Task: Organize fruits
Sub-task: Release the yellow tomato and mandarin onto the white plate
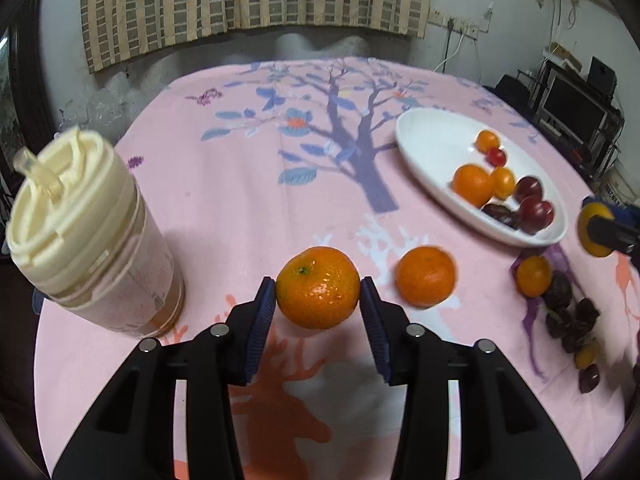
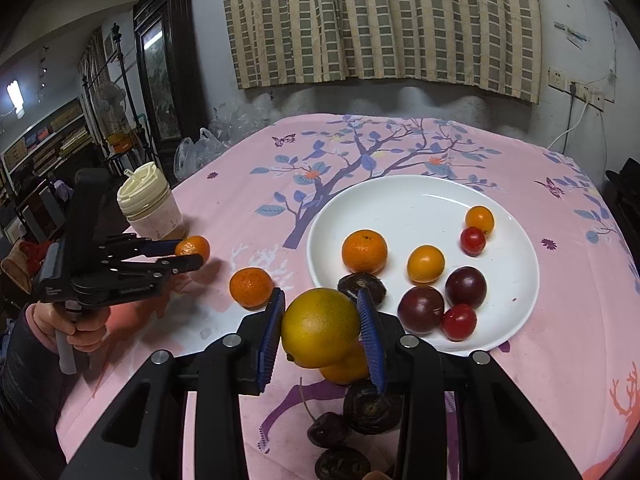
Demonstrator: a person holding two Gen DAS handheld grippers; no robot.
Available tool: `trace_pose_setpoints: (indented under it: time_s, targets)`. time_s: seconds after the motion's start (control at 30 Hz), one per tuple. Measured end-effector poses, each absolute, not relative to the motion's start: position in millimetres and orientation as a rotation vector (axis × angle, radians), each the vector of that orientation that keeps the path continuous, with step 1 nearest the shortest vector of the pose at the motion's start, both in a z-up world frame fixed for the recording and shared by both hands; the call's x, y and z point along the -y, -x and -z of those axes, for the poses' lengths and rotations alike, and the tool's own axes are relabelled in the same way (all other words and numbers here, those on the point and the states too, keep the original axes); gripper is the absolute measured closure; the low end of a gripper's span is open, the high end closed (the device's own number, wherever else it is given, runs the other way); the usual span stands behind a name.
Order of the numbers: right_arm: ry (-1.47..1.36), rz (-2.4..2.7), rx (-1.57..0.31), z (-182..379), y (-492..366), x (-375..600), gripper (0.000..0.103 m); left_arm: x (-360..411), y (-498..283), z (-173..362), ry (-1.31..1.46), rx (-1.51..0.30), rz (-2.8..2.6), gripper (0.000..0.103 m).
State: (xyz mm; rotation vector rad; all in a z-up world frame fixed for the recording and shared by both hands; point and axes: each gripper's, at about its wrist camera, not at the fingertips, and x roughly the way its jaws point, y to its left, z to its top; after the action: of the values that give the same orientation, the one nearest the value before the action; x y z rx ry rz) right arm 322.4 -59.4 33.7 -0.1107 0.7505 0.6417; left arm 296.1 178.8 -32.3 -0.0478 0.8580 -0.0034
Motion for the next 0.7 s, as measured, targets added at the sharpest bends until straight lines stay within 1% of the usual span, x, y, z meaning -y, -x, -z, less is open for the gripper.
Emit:
trace_pose_setpoints:
  time_s: [0.17,0.33,0.53,0.7]
  targets:
    - [0.087,-0.615,-0.748,-34,-331,71,0.066,-146,-300,-2,0.03,-0.78,0.101,0.06]
    - [0.017,-0.529,-0.707,-31,-356,102,0.065,-99,-331,-20,0.016,-0.767,0.225,0.06]
    - [-0.139,-0.427,-0.696,-11,-403,148,0.065,-47,-400,-12,0.022,-0.81,0.235,0.06]
    - [-0.182,-0.426,-0.707,1,-423,159,0.065,-23,-437,0,0.006,-0.849,0.192,0.06]
